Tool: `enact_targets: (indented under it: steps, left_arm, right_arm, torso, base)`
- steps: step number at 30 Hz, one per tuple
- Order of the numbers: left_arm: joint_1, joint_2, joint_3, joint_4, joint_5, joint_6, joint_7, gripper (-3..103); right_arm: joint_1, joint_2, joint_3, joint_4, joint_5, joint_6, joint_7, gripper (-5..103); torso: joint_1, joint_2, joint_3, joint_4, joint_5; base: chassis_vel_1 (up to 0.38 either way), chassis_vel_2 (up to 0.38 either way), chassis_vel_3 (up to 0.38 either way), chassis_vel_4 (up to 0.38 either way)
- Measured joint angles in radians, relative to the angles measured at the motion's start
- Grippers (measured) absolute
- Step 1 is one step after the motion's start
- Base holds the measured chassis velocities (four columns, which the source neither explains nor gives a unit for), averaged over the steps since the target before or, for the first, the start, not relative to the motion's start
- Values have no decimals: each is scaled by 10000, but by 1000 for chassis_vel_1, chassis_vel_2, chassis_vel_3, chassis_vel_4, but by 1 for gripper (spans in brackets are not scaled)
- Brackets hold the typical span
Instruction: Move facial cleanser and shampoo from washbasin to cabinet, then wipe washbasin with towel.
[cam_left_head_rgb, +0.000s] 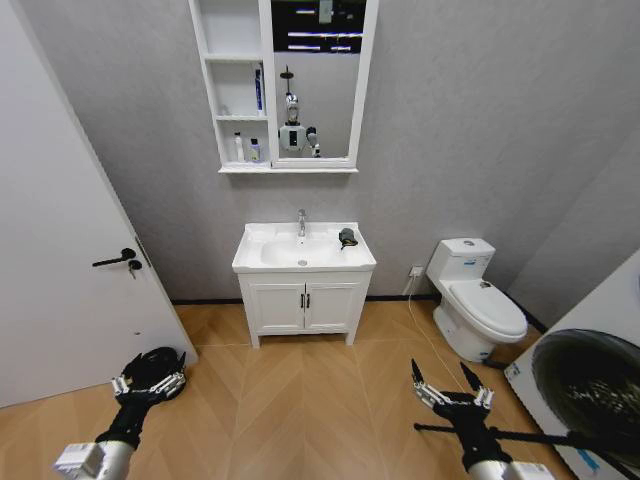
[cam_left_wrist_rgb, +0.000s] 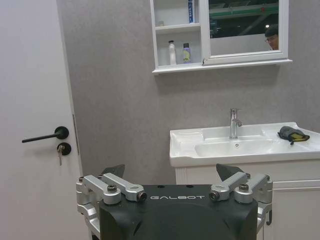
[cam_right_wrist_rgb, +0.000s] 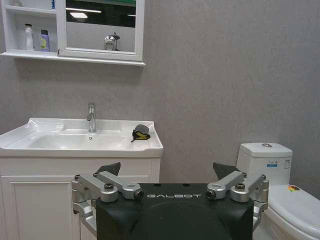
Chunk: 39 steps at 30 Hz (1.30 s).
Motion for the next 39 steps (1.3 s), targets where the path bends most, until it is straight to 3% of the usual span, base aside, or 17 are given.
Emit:
enact_targets:
  steps: [39]
  left_arm:
    - [0, 0, 1, 0, 0, 0, 0, 100]
  right_arm:
    - [0, 0, 0, 0, 0, 0, 0, 100]
  torso:
    - [3, -1, 1, -2, 3]
  base:
    - [6, 12, 33, 26]
